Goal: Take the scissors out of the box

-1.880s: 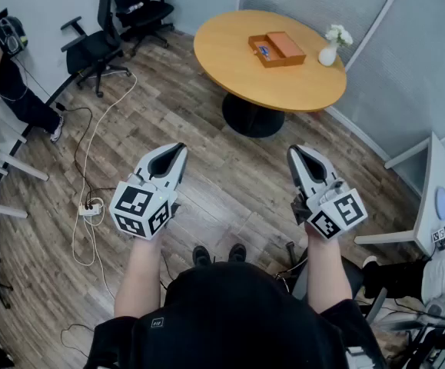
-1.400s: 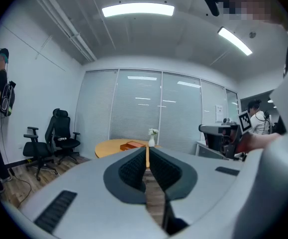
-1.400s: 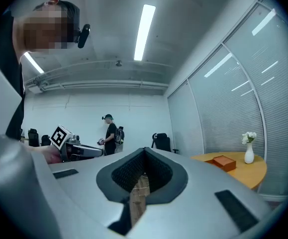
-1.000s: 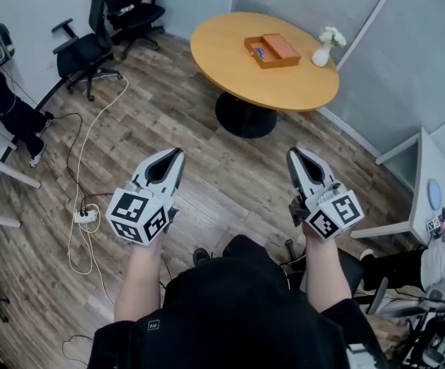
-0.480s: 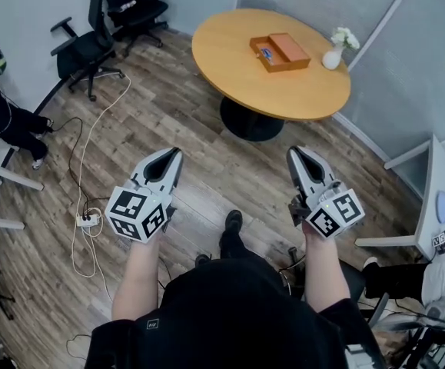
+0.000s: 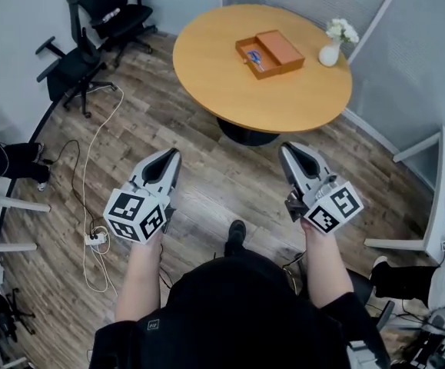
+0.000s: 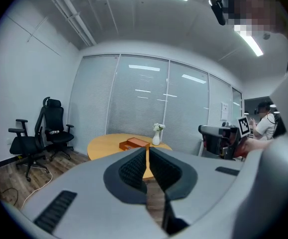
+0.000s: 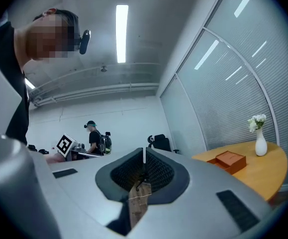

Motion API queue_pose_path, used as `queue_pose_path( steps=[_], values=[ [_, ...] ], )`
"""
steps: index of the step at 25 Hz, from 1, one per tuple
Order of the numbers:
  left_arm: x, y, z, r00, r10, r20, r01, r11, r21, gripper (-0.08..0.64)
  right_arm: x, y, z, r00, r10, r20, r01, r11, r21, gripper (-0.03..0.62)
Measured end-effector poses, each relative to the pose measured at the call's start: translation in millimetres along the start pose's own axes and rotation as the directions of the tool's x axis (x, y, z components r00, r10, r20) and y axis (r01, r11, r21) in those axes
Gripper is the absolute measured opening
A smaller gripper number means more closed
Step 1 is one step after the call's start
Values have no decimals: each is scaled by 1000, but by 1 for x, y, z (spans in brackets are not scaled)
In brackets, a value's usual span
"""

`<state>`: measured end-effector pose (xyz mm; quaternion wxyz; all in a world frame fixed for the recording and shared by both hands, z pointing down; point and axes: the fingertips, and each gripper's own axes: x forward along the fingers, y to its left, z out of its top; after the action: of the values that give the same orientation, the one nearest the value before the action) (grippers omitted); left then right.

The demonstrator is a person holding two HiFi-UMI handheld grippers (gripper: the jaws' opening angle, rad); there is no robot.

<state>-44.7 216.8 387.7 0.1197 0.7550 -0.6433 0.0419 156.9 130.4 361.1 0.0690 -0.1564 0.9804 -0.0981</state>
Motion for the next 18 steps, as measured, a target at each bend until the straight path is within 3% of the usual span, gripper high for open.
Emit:
queue_pose_path(
  steps=[9,18],
  values=[
    [56,1,39,999,3,43,-4,1000,21,28,14,-58,29,999,24,31,-24,1000,-6,40],
    [108,29,51,997,-21,74,21,1000,2,28,42,-88,23,1000,7,4,-7,1000,-18,46]
  ],
)
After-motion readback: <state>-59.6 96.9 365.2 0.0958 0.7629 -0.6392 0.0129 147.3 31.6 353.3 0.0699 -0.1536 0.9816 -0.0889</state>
